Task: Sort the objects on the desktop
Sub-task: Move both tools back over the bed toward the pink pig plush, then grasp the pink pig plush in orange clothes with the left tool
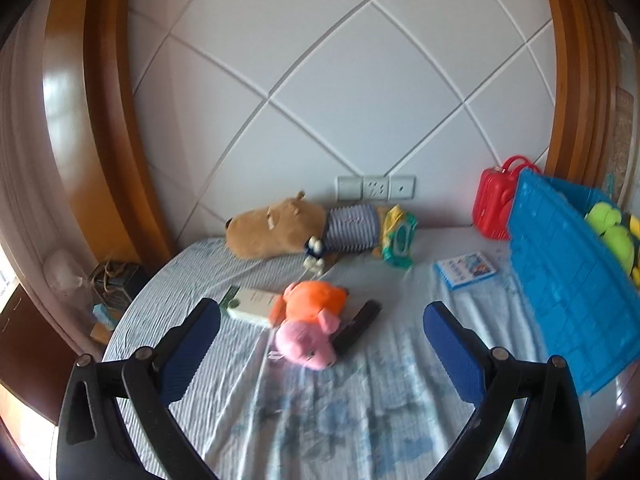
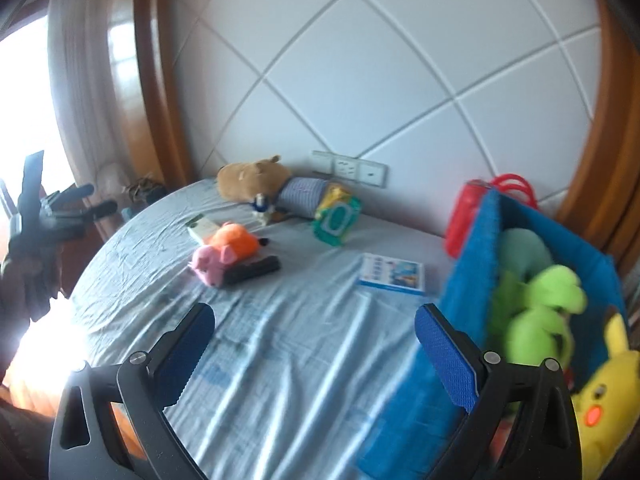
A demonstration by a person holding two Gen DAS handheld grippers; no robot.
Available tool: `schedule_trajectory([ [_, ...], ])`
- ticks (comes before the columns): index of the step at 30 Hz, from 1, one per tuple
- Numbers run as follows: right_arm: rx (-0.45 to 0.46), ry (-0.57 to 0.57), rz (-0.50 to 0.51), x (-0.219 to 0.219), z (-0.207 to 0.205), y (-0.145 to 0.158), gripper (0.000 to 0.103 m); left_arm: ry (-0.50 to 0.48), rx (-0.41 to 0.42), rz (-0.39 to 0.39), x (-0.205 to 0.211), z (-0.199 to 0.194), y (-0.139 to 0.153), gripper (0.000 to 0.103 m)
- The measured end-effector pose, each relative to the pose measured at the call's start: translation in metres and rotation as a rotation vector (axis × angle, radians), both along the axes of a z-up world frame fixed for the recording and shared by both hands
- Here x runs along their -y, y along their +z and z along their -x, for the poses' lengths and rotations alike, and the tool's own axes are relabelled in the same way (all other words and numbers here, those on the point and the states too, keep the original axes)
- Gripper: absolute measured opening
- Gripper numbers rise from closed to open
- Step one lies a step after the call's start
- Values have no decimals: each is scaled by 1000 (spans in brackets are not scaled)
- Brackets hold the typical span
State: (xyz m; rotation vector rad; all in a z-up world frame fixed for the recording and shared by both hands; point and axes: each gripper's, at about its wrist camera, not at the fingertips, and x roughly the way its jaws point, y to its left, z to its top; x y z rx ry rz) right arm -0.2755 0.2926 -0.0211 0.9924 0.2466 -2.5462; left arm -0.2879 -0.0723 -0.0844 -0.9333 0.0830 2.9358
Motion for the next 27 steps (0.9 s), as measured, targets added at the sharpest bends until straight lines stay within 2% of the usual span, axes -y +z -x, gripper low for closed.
schedule_trajectory([
  [5, 31, 5, -9, 65, 7, -25, 102, -39, 64, -35, 46, 20, -51, 103],
  [9, 62, -22, -35, 92, 11, -50, 102, -84, 132, -64, 61, 58, -88, 103],
  [13, 93, -49, -60, 118, 15, -75, 102, -132, 200, -71, 60, 112, -133, 103],
  [20, 214, -132, -77, 108, 32, -131, 102, -232, 301, -33, 20, 220, -219, 103],
  [24, 270, -183, -89, 98, 35, -155, 102, -246, 382, 0, 0, 265, -269, 103],
  [26, 288, -201, -94, 94, 34, -162, 102, -241, 417, 12, -5, 278, -285, 103],
  [27, 297, -210, -97, 91, 34, -165, 102, -238, 435, 17, -8, 283, -292, 98],
])
